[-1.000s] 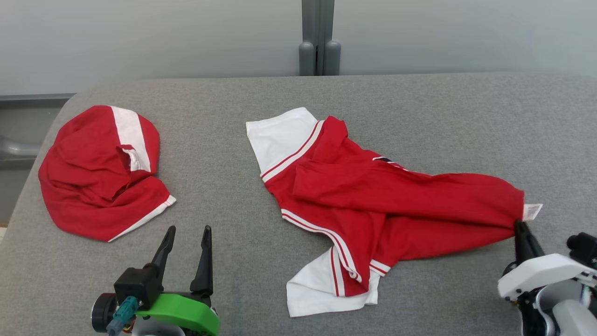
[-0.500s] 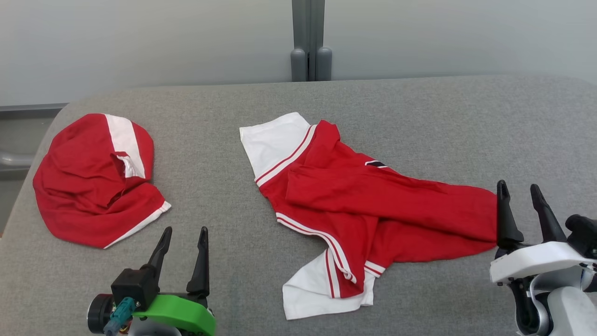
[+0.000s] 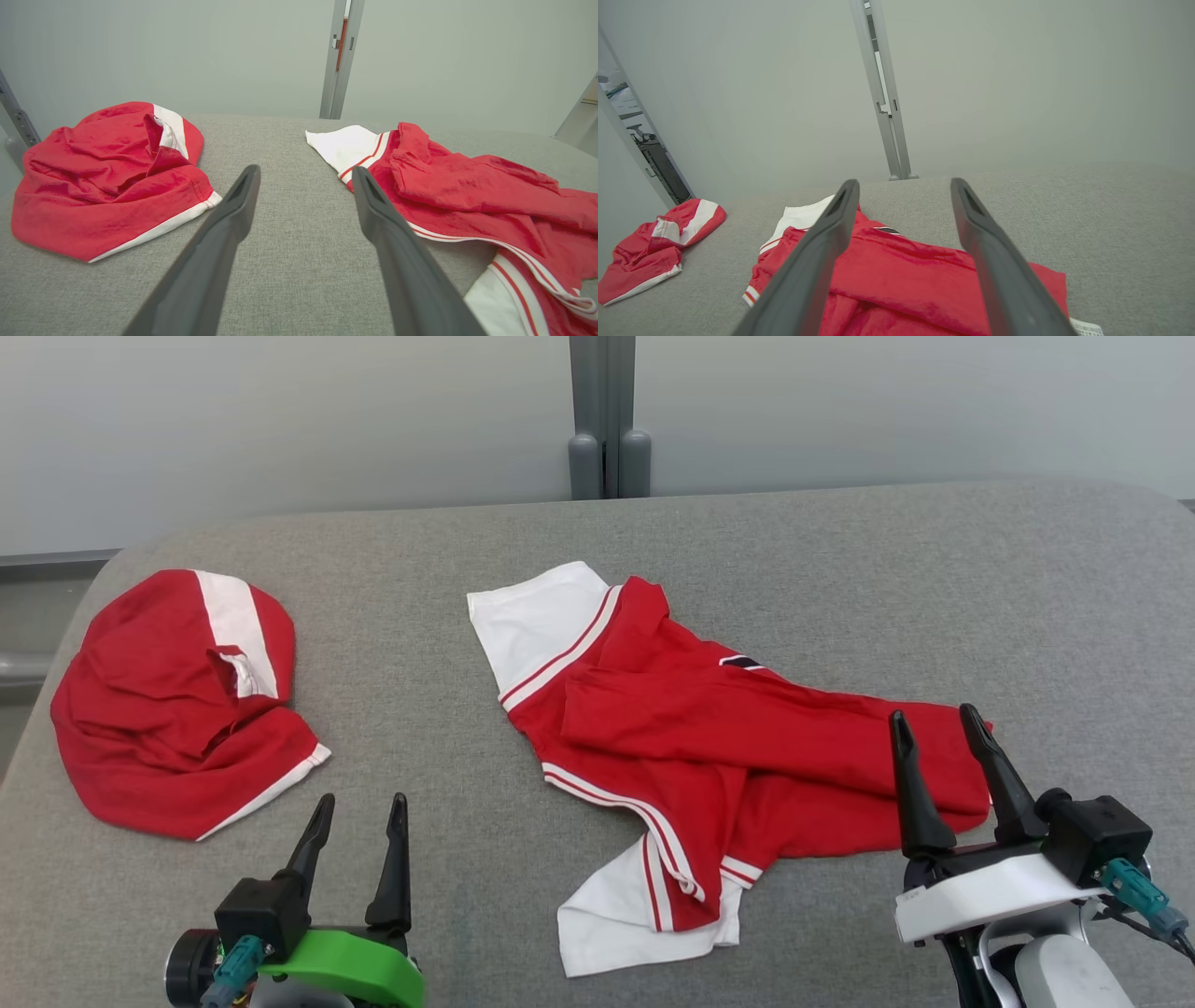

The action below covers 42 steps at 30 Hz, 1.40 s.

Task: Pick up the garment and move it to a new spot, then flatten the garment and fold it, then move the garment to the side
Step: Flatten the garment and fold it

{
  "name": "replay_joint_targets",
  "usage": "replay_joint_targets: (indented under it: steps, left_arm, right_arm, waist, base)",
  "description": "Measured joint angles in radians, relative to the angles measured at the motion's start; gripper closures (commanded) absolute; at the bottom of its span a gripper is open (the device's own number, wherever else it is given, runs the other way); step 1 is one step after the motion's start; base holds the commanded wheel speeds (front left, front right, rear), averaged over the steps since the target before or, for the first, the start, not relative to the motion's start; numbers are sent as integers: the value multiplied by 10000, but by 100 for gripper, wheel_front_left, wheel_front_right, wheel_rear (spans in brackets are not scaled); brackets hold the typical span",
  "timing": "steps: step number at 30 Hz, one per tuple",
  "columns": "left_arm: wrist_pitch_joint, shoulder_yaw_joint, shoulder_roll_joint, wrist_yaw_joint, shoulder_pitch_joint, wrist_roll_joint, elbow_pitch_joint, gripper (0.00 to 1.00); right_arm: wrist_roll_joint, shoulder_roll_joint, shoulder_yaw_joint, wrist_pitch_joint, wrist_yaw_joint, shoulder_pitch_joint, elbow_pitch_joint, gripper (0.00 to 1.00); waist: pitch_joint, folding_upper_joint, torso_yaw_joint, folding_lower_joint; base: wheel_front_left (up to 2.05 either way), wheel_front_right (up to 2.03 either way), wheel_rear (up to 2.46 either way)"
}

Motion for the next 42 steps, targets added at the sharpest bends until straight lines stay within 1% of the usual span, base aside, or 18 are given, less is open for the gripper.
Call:
replay_joint_targets:
  steps: [6, 10, 20, 25, 30, 35, 42]
  left_arm:
    - [0, -42, 0, -8, -4, 69, -6, 0]
    - [0, -479, 0, -12, -35, 102, 69, 0]
    - [0, -2993, -2, -58, -439, 19, 706, 0]
    - [0, -4238, -8, -58, -702, -284, 1206, 0]
    - [0, -5204, -10, -73, -1037, -458, 1829, 0]
    - [0, -5735, 29, -73, -1294, -727, 2385, 0]
    - [0, -5881, 61, -73, -1718, -1058, 2959, 0]
  right_arm:
    - [-33, 117, 155, -40, 0, 97, -17, 0]
    - [-46, 174, 88, -40, 0, 97, -100, 0]
    - [-174, 240, -234, -42, -2, 9, -148, 0]
    - [-176, 284, -261, -42, 0, -14, -132, 0]
    - [-174, 330, -259, -42, 0, -77, -109, 0]
    - [-174, 355, -278, -42, -2, -144, -111, 0]
    - [-173, 380, -213, -42, -2, -269, -113, 0]
  waist:
    - [76, 0, -88, 0]
    - [151, 0, -147, 0]
    - [321, 0, -530, 0]
    - [391, 0, -862, 0]
    - [514, 0, -1228, 0]
    - [669, 0, -1566, 0]
    - [912, 0, -1916, 0]
  base:
    - [0, 0, 0]
    - [0, 0, 0]
    - [0, 0, 0]
    - [0, 0, 0]
    - [0, 0, 0]
    - [0, 0, 0]
    - [0, 0, 0]
